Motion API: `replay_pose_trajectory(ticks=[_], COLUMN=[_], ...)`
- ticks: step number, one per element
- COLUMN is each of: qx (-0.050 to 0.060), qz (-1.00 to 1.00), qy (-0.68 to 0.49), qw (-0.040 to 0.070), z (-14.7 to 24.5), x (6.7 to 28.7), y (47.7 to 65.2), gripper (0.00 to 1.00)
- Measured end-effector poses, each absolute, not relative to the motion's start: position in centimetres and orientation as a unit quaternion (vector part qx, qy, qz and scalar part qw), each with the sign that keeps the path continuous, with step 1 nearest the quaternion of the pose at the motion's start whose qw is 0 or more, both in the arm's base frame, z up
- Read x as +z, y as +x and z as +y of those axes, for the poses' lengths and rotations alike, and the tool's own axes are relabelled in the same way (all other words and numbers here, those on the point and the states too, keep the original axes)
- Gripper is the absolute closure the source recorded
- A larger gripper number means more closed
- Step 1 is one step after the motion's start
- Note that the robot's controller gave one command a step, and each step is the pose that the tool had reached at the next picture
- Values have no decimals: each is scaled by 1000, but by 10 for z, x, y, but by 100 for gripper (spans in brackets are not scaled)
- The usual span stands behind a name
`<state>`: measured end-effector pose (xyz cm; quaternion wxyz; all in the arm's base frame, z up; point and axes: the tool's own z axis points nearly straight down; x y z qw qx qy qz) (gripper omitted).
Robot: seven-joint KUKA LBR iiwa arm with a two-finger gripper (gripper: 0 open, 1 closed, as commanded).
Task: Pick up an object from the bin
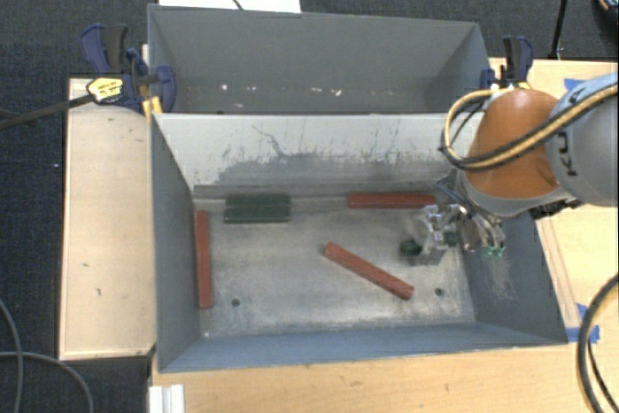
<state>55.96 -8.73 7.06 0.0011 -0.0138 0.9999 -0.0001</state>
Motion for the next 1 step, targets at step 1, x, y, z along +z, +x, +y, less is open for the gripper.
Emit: replay_pose_trajectory(ticks=[1], qx=[-1], qz=[1000], qy=[-13], qw=[6], z=[-112], x=[210], y=[562], gripper=[100])
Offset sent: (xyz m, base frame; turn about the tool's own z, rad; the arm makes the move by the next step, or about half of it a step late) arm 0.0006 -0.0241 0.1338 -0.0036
